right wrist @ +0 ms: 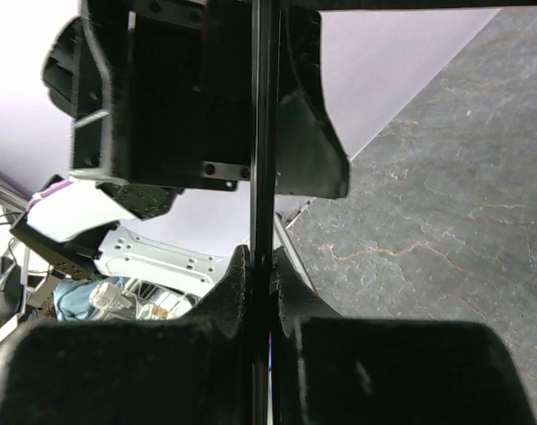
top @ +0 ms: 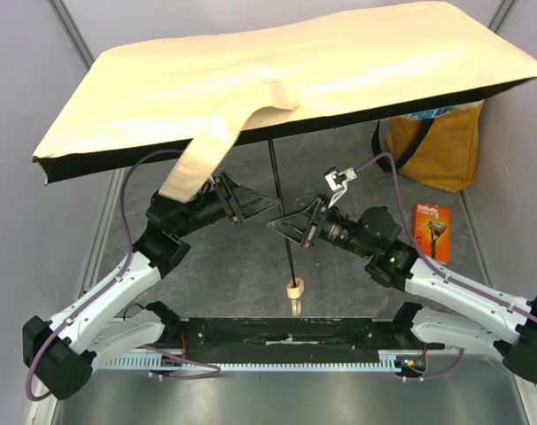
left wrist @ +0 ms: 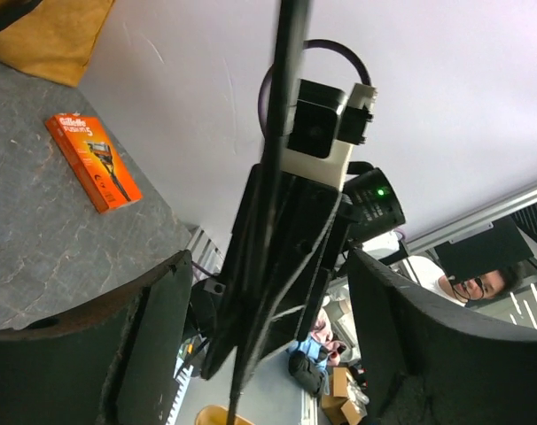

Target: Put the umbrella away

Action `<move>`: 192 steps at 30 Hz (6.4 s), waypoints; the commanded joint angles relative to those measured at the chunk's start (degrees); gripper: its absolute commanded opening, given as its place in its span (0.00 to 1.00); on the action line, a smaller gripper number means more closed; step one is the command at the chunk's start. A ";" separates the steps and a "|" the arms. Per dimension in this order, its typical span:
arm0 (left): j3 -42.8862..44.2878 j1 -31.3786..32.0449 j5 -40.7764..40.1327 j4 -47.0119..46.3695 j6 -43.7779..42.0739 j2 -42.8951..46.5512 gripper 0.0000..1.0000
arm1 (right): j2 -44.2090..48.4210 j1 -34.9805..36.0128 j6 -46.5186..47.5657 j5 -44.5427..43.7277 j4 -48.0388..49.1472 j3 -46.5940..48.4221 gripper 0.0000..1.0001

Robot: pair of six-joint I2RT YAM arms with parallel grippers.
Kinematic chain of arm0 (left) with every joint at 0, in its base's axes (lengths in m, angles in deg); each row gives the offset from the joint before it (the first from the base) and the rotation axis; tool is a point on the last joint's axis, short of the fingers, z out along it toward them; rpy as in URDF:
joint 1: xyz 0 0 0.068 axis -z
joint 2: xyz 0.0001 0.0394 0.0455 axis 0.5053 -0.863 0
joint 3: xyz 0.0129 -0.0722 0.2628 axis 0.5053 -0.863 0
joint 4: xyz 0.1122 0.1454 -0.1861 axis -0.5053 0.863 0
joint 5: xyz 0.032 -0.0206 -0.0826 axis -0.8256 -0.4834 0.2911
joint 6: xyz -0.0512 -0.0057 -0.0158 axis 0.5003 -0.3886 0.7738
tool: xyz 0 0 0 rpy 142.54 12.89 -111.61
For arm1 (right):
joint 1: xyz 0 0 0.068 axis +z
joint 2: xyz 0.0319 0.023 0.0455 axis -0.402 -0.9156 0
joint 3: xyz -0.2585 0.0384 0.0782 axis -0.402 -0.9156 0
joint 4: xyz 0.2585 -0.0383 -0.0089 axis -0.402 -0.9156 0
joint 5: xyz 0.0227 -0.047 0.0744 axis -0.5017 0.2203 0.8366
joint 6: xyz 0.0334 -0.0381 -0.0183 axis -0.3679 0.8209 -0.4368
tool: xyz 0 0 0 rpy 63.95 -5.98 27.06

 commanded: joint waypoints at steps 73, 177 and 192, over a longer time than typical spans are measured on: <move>11.76 5.56 -25.91 34.27 -24.01 6.04 0.78 | -14.04 6.61 4.19 -51.42 -31.51 42.03 0.00; -3.18 21.82 -21.37 -7.90 -20.42 4.37 0.02 | -16.50 -12.10 -28.68 -11.91 15.93 26.12 0.79; -3.53 21.82 -19.07 -8.00 -17.86 2.08 0.02 | -22.92 -12.55 -28.07 -6.88 23.23 32.98 0.74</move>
